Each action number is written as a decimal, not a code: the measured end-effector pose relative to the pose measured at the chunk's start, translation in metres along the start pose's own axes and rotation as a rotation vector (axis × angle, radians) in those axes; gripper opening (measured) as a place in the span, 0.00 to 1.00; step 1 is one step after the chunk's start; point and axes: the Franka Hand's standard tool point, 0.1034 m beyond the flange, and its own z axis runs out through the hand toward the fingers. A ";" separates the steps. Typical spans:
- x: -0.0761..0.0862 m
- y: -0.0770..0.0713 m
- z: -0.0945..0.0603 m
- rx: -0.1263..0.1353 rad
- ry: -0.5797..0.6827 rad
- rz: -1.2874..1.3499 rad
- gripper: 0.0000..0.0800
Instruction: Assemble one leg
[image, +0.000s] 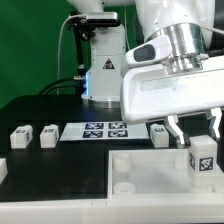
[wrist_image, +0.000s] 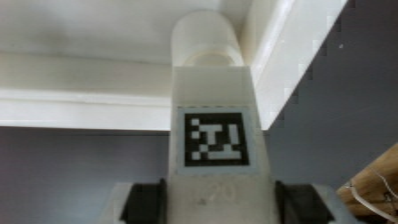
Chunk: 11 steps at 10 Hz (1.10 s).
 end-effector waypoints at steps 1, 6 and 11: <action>0.000 0.000 0.000 0.000 0.001 -0.001 0.36; 0.000 -0.001 0.000 0.000 0.001 -0.001 0.76; 0.000 0.000 0.000 0.000 0.001 -0.001 0.81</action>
Offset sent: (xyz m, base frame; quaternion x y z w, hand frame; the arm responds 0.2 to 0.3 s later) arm 0.0000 0.0000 0.0000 0.0000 0.0000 0.0000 1.0000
